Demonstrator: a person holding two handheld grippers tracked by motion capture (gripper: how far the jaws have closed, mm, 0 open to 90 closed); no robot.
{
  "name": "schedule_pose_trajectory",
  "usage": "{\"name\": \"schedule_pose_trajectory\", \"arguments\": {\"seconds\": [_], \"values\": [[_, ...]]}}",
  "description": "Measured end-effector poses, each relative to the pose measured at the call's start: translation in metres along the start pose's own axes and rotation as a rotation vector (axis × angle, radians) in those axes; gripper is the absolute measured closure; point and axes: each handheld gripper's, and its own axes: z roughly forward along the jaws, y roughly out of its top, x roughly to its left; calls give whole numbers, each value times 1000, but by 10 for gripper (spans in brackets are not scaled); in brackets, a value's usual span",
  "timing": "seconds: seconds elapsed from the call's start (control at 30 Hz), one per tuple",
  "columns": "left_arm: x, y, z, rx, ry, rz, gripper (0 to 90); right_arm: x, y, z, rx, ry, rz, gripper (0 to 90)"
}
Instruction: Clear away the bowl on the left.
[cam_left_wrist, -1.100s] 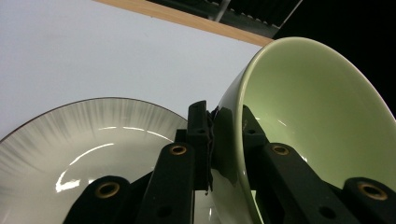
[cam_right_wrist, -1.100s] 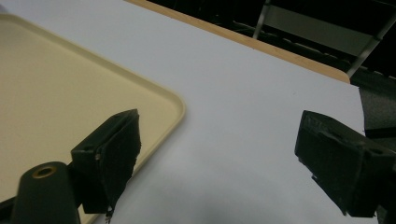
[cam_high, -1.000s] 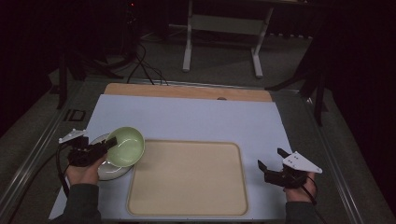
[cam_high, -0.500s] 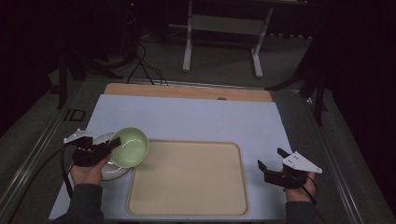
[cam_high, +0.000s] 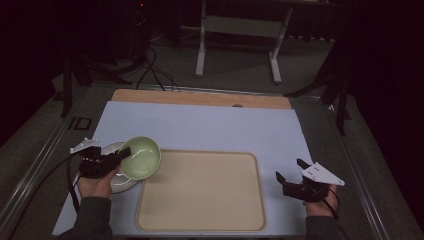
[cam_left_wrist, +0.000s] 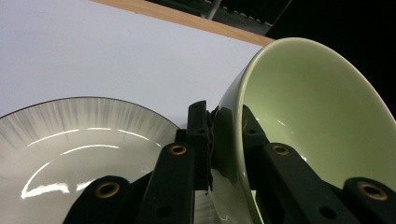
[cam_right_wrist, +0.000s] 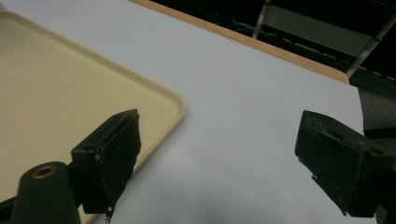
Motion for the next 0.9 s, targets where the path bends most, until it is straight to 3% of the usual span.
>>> {"name": "schedule_pose_trajectory", "arguments": {"seconds": [0.9], "values": [[-14,-4,12,23,-33,26,811,0,0,0,-1,0,0,138]]}}
